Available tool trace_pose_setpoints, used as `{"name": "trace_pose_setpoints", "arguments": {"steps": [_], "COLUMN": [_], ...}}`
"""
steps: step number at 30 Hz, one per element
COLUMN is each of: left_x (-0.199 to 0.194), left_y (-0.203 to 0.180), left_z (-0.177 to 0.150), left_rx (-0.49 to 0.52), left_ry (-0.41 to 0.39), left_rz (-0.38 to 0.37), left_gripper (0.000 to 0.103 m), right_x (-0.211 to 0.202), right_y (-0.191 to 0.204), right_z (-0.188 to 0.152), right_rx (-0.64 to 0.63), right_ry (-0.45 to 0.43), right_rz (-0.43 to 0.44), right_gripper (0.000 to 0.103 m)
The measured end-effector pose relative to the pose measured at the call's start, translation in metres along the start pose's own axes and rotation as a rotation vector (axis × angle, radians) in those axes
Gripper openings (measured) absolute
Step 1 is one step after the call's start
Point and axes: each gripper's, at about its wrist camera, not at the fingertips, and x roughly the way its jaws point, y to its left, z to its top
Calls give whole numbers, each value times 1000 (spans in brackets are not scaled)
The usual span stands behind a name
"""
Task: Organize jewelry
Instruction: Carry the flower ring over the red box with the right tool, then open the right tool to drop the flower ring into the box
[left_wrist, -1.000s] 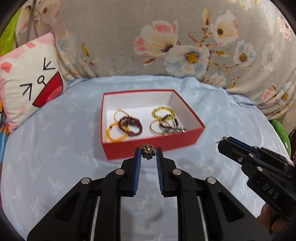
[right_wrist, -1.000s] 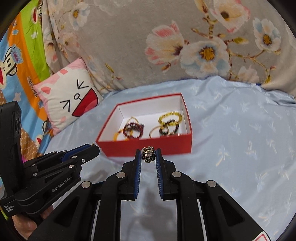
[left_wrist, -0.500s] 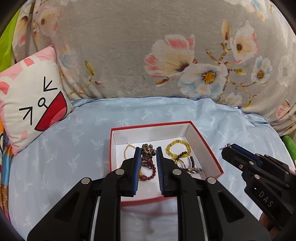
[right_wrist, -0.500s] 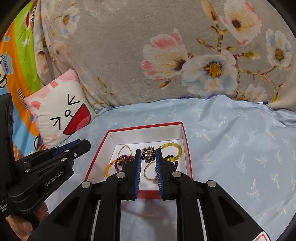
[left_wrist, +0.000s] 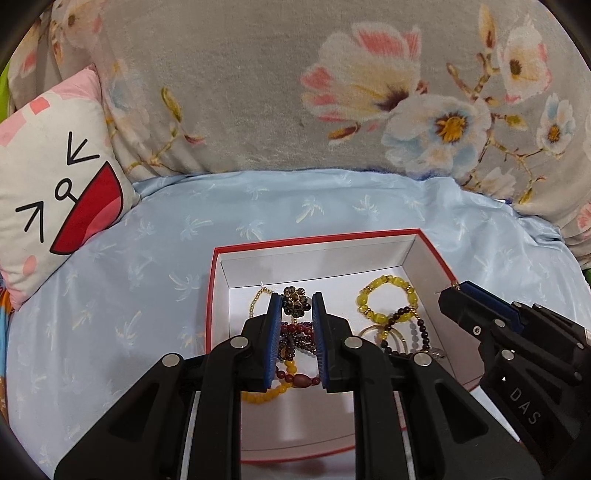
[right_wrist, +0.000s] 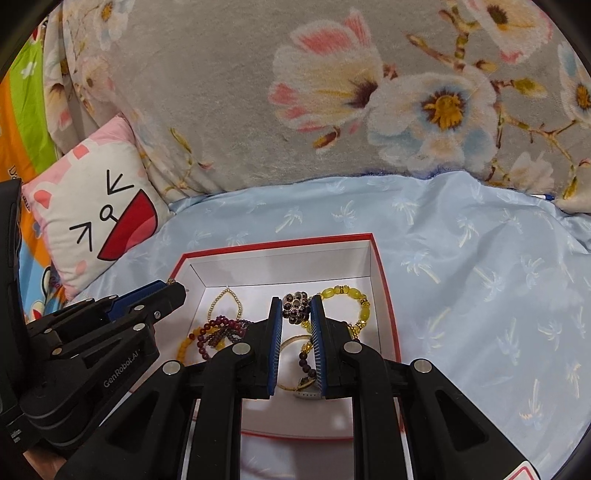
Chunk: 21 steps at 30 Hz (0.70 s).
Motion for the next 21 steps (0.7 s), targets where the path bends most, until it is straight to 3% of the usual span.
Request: {"name": "trace_pose_setpoints", "arguments": {"steps": [10, 21], "left_x": [28, 35], "left_y": [3, 2], "left_z": [-3, -5], "left_rx": [8, 16], "left_ry": [32, 26], "left_rz": [14, 26], "left_gripper": [17, 17], "right_x": [30, 36], "right_y": [1, 4], "right_z": [-3, -6], "right_rx": [-7, -24], "right_ry": [35, 28], "right_rz": [-11, -32], "right_gripper": [15, 16]}}
